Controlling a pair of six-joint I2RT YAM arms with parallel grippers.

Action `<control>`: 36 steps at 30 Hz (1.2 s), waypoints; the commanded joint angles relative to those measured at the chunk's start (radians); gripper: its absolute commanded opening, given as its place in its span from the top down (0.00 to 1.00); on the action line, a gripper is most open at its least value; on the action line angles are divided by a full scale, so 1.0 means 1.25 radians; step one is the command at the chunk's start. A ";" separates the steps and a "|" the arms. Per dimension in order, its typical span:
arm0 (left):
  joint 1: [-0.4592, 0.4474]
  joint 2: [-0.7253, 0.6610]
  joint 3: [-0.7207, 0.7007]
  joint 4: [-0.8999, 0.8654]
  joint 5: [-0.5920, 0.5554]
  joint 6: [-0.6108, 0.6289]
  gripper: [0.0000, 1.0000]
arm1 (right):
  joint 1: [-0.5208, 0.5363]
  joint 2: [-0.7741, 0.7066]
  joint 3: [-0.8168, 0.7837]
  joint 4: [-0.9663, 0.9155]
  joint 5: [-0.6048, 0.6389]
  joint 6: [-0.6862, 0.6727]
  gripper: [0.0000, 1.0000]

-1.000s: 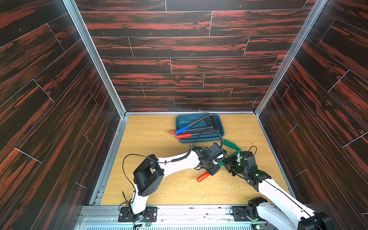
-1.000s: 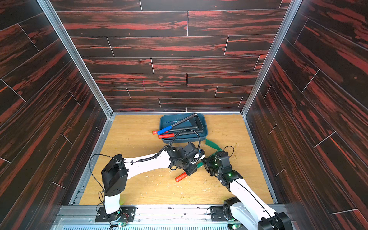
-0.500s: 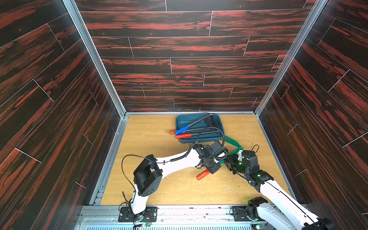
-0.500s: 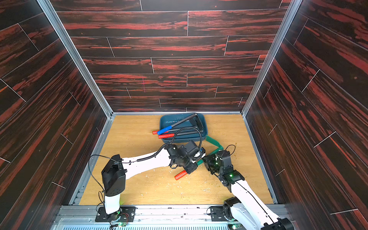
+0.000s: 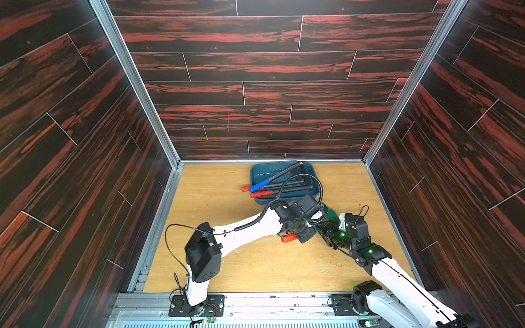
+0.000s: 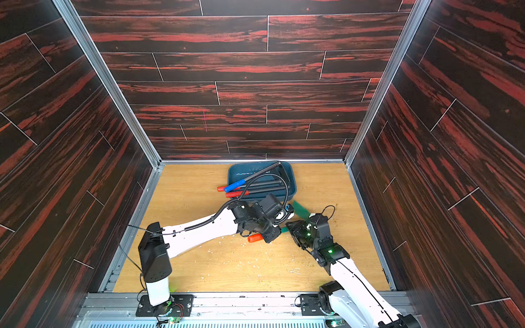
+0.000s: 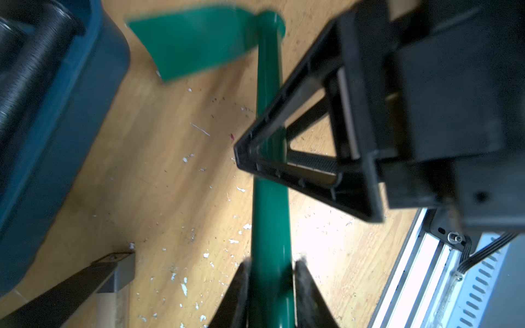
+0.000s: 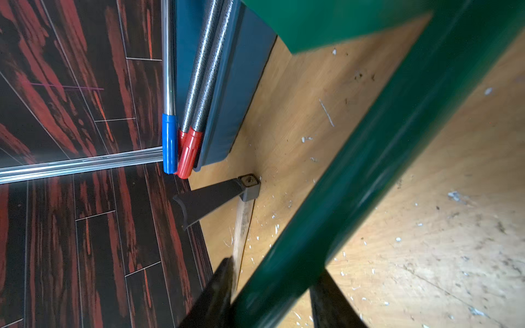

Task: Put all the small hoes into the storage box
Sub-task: Pick up the hoe from the center of the board.

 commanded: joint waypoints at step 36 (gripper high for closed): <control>-0.010 -0.042 -0.030 0.094 0.056 -0.019 1.00 | 0.000 0.116 -0.063 0.354 -0.029 0.080 0.55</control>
